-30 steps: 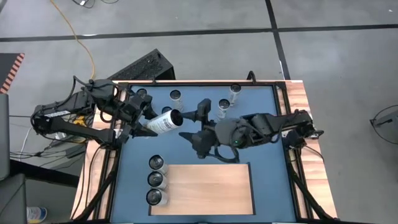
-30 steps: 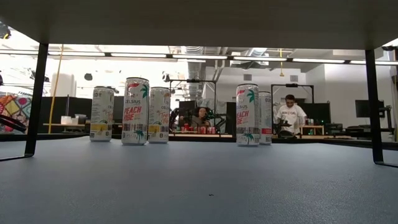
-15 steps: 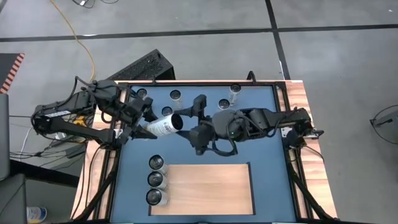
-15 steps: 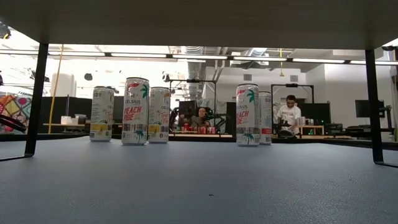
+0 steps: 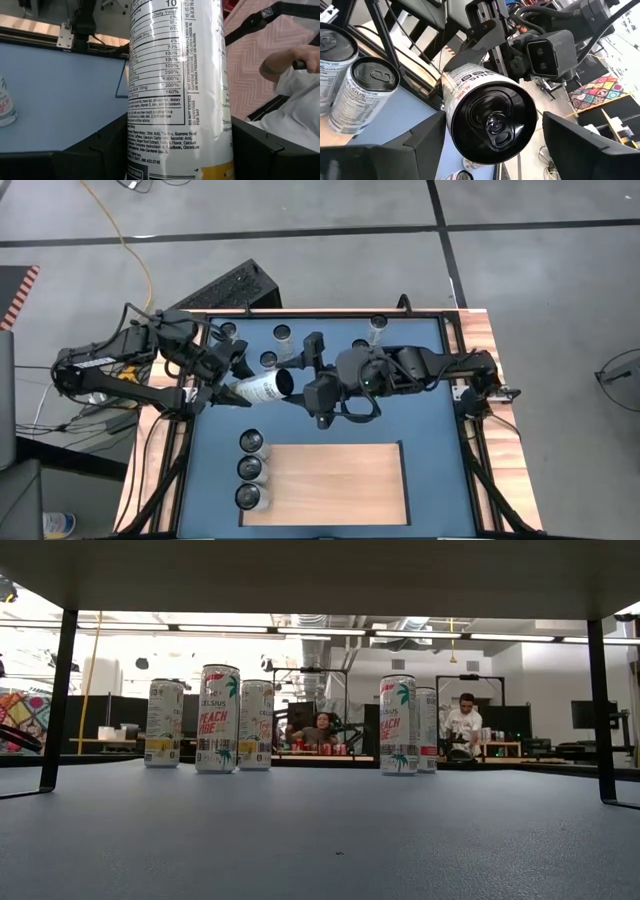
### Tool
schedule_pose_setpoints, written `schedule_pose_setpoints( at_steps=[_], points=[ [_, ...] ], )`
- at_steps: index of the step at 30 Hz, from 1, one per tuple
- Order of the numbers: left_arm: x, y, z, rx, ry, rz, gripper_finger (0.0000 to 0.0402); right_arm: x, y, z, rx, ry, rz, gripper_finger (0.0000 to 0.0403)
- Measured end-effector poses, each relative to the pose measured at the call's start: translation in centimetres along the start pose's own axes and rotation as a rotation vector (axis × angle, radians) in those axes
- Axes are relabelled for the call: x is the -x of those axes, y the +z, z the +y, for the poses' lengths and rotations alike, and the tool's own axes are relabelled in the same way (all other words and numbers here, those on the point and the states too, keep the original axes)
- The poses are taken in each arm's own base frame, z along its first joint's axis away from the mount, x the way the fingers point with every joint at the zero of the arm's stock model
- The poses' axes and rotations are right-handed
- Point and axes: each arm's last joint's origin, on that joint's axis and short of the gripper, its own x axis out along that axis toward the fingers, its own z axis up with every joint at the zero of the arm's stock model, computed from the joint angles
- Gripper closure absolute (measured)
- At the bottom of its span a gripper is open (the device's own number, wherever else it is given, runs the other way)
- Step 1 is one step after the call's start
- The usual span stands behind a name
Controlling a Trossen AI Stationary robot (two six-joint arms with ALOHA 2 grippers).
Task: Place canned beverage on shelf
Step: Put the bottom right white yellow soda can on the shelf
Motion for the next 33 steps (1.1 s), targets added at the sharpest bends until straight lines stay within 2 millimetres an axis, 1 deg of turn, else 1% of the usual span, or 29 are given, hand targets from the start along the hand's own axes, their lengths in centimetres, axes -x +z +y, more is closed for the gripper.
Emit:
schedule_pose_setpoints(
  at_steps=[4, 11, 17, 20, 24, 25, 29, 33],
  points=[
    [0.0, 0.0, 0.0, 0.003, 0.000, 0.003, 0.0152, 0.0, 0.1, 0.1, 0.006, 0.029, -0.023, 0.0088],
    [-0.7, -0.1, 0.4, 0.015, 0.004, 0.020, 0.0152, -0.2, -0.2, -0.3, -0.025, 0.087, -0.068, 0.0120],
    [-1.2, -0.1, 0.7, 0.028, 0.003, 0.039, 0.0152, -0.4, -0.8, -0.5, -0.067, 0.124, -0.055, 0.0136],
    [-1.2, -0.1, 0.7, 0.029, 0.003, 0.039, 0.0152, -0.4, -0.9, -0.4, -0.070, 0.129, -0.048, 0.0159],
    [-1.2, -0.1, 0.6, 0.032, 0.003, 0.036, 0.0152, -0.4, -0.9, -0.4, -0.068, 0.132, -0.042, 0.0205],
    [-1.2, -0.1, 0.6, 0.032, 0.004, 0.035, 0.0152, -0.3, -0.9, -0.4, -0.068, 0.131, -0.040, 0.0210],
    [-1.2, -0.1, 0.7, 0.031, 0.005, 0.034, 0.0150, -0.2, -0.8, -0.2, -0.061, 0.112, -0.016, 0.0210],
    [-1.2, 0.0, 0.7, 0.022, 0.018, 0.023, 0.0138, 0.1, -0.4, 0.4, -0.035, 0.071, 0.021, 0.0210]
  ],
)
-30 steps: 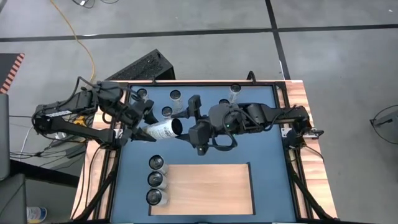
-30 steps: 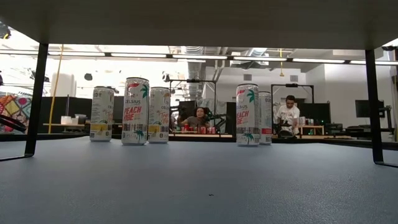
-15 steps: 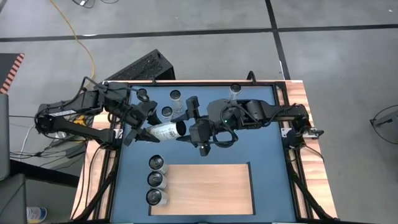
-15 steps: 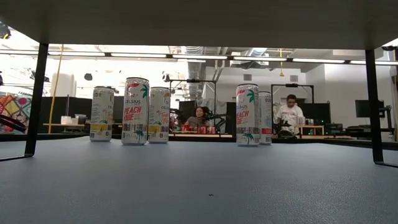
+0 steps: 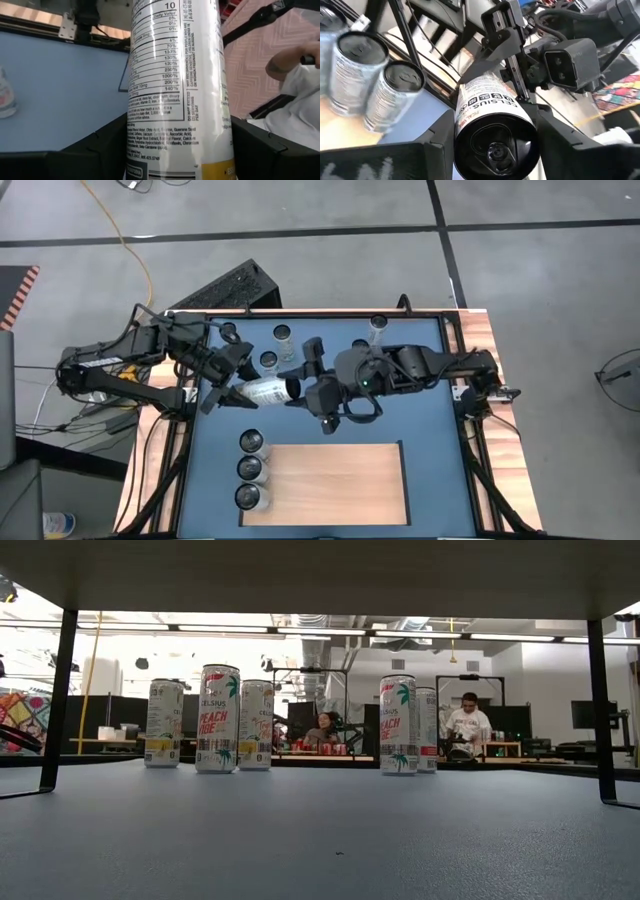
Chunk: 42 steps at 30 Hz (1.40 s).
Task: Place canned beverage on shelf
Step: Put the bottom right white yellow soda can on the shelf
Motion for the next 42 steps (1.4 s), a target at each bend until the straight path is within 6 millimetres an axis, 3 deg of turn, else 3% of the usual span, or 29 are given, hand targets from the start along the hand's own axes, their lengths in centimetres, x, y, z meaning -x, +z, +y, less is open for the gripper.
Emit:
schedule_pose_setpoints(
  at_steps=[4, 10, 17, 22, 27, 33, 38, 42],
  points=[
    [0.0, 0.1, 0.0, -0.004, 0.024, -0.018, 0.0122, 0.7, 0.6, 0.6, 0.028, -0.047, 0.031, 0.0217],
    [0.1, 0.1, 0.3, -0.022, 0.115, -0.034, 0.0117, 1.7, 0.7, 0.8, 0.010, -0.142, 0.141, 0.0263],
    [0.2, 0.2, 0.4, -0.077, 0.168, -0.051, 0.0117, 1.7, 0.3, 1.1, -0.019, -0.126, 0.172, 0.0338],
    [0.3, 0.1, 0.4, -0.076, 0.178, -0.049, 0.0119, 2.3, 0.4, 0.7, -0.019, -0.195, 0.202, 0.0351],
    [1.0, 0.1, 0.3, -0.080, 0.252, -0.070, 0.0136, 4.1, 0.4, -0.3, -0.093, -0.254, 0.208, 0.0331],
    [1.7, -0.7, 0.5, -0.060, 0.373, -0.030, 0.0140, 3.8, -1.9, -0.7, -0.196, -0.206, 0.345, 0.0261],
    [2.0, -2.0, 1.1, -0.030, 0.498, 0.089, 0.0140, 3.0, -4.2, -0.9, -0.314, -0.057, 0.443, 0.0184],
    [2.1, -2.4, 1.2, -0.019, 0.519, 0.132, 0.0141, 2.6, -4.8, -1.1, -0.449, 0.003, 0.445, 0.0152]
  ],
)
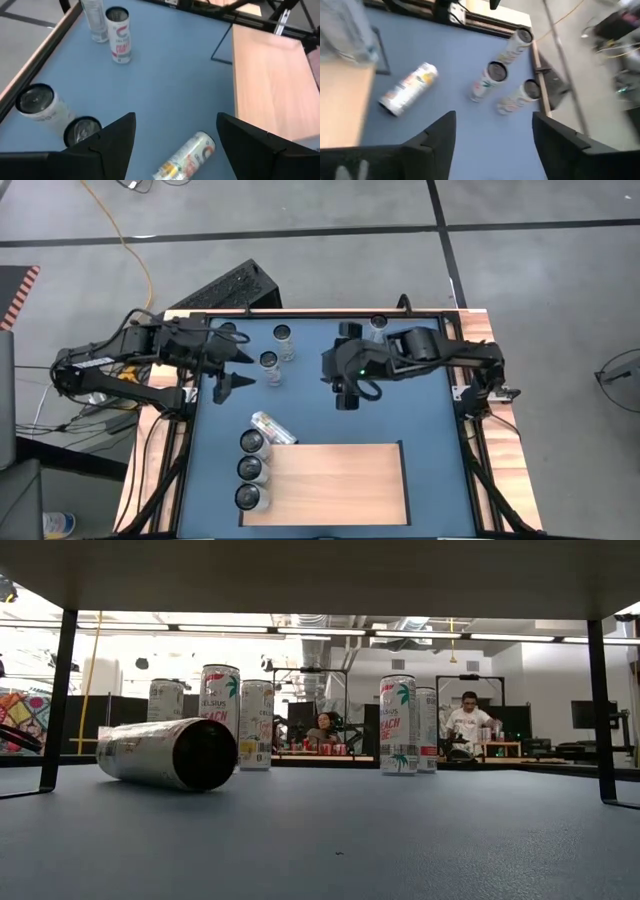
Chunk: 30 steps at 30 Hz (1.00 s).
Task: Place canned beverage on shelf
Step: Put the bottom right white yellow soda can on the shelf
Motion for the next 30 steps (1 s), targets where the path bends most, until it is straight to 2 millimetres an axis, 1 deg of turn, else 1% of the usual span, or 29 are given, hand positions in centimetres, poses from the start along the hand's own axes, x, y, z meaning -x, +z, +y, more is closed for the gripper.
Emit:
schedule_pose_setpoints(
  at_steps=[4, 6, 8, 12, 15, 16, 17, 18, 19, 21, 22, 23, 25, 27, 30],
  points=[
    [0.0, -0.3, 0.1, -0.002, 0.007, 0.033, 0.0141, -0.2, -0.1, 0.2, -0.043, 0.047, 0.011, 0.0148],
    [0.0, -0.6, 0.1, -0.002, 0.015, 0.057, 0.0141, -1.0, -0.1, 0.4, -0.061, 0.046, 0.028, 0.0148],
    [0.1, -0.9, 0.2, -0.002, 0.024, 0.090, 0.0141, -1.6, -0.2, 0.1, -0.070, 0.040, 0.050, 0.0148],
    [0.1, -1.3, 0.3, -0.029, 0.034, 0.138, 0.0141, -4.6, -0.6, -0.5, -0.073, 0.015, 0.124, 0.0148],
    [0.1, -1.5, 0.3, -0.059, 0.035, 0.153, 0.0141, -7.7, -1.0, -1.0, -0.085, -0.006, 0.181, 0.0148],
    [0.1, -1.5, 0.4, -0.076, 0.037, 0.161, 0.0141, -8.1, -1.2, -1.3, -0.086, -0.008, 0.199, 0.0148],
    [0.1, -1.6, 0.4, -0.098, 0.042, 0.171, 0.0141, -8.9, -1.5, -1.5, -0.086, 0.001, 0.227, 0.0148],
    [-0.1, -1.7, 0.4, -0.121, 0.049, 0.178, 0.0141, -10.1, -1.8, -1.5, -0.081, 0.016, 0.257, 0.0148],
    [-0.3, -1.9, 0.5, -0.144, 0.053, 0.187, 0.0141, -10.9, -1.8, -1.6, -0.082, 0.040, 0.255, 0.0148],
    [-0.9, -2.4, 0.6, -0.187, 0.060, 0.221, 0.0141, -11.8, -2.4, -2.0, -0.077, 0.100, 0.302, 0.0148],
    [-1.3, -2.6, 0.7, -0.208, 0.060, 0.240, 0.0141, -12.6, -2.8, -1.8, -0.071, 0.120, 0.339, 0.0148],
    [-1.7, -3.0, 0.7, -0.232, 0.059, 0.261, 0.0141, -13.2, -2.9, -1.7, -0.072, 0.143, 0.339, 0.0148],
    [-2.6, -4.0, 1.0, -0.278, 0.059, 0.328, 0.0141, -13.3, -3.0, -1.9, -0.073, 0.176, 0.341, 0.0148],
    [-3.4, -4.8, 1.2, -0.312, 0.062, 0.374, 0.0141, -13.8, -3.3, -1.6, -0.047, 0.192, 0.376, 0.0148],
    [-4.5, -6.0, 1.6, -0.363, 0.116, 0.423, 0.0141, -13.7, -3.3, -1.6, -0.011, 0.200, 0.373, 0.0148]
  ],
)
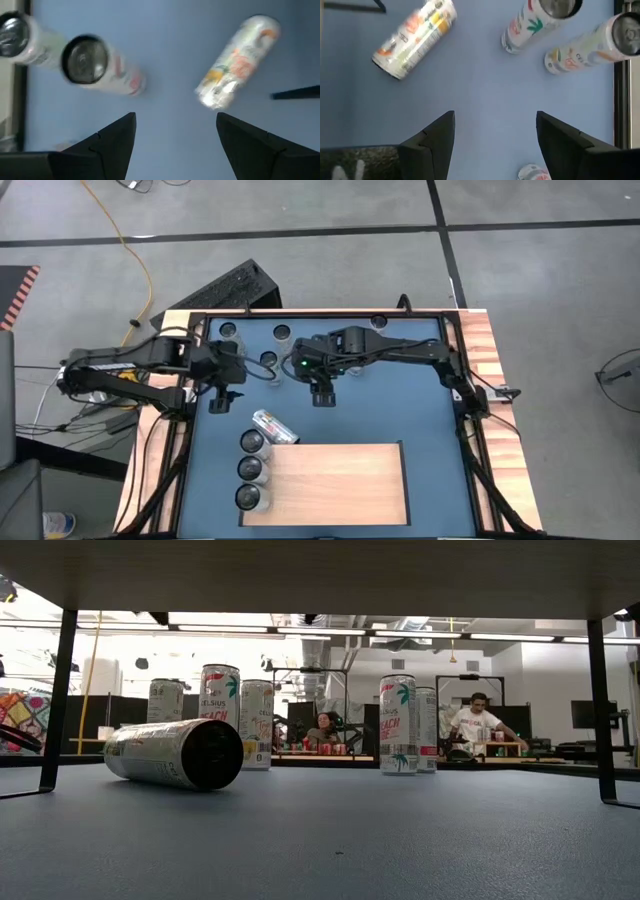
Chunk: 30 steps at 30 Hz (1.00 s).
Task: Place canned beverage on shelf
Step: Put the bottom right white yellow soda can on the shelf
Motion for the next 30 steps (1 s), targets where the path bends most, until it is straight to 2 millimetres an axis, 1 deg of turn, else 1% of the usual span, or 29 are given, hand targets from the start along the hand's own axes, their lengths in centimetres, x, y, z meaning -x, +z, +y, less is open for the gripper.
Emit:
schedule_pose_setpoints(
  at_steps=[2, 3, 7, 9, 13, 17, 21, 25, 30],
  points=[
    [-0.7, -0.2, 0.0, -0.022, 0.017, 0.011, 0.0141, -0.1, 0.0, 0.0, 0.024, -0.003, 0.000, 0.0148],
    [-1.0, -0.5, 0.0, -0.039, 0.012, 0.031, 0.0141, 0.2, 0.0, -0.1, 0.033, -0.005, -0.012, 0.0148],
    [-2.1, -1.2, -0.3, -0.133, -0.063, 0.084, 0.0141, 0.6, -0.1, -0.1, 0.075, -0.006, -0.009, 0.0148],
    [-2.5, -1.7, -0.5, -0.181, -0.077, 0.117, 0.0141, 0.6, -0.2, -0.1, 0.091, -0.005, -0.002, 0.0148],
    [-3.0, -2.1, -0.6, -0.240, -0.095, 0.133, 0.0141, 0.6, -0.5, 0.0, 0.123, 0.001, 0.029, 0.0148],
    [-3.0, -1.7, -0.7, -0.269, -0.139, 0.074, 0.0141, 0.7, -0.8, 0.1, 0.163, 0.039, 0.059, 0.0148],
    [-3.1, -1.2, -0.7, -0.264, -0.137, 0.019, 0.0141, 0.8, -1.1, 0.2, 0.188, 0.068, 0.076, 0.0148],
    [-3.2, -0.7, -0.8, -0.231, -0.182, -0.030, 0.0141, 1.3, -1.3, 0.0, 0.171, 0.066, 0.078, 0.0148],
    [-3.2, -0.5, -0.8, -0.247, -0.196, -0.058, 0.0141, 1.2, -1.3, -0.2, 0.134, 0.063, 0.082, 0.0148]
  ],
)
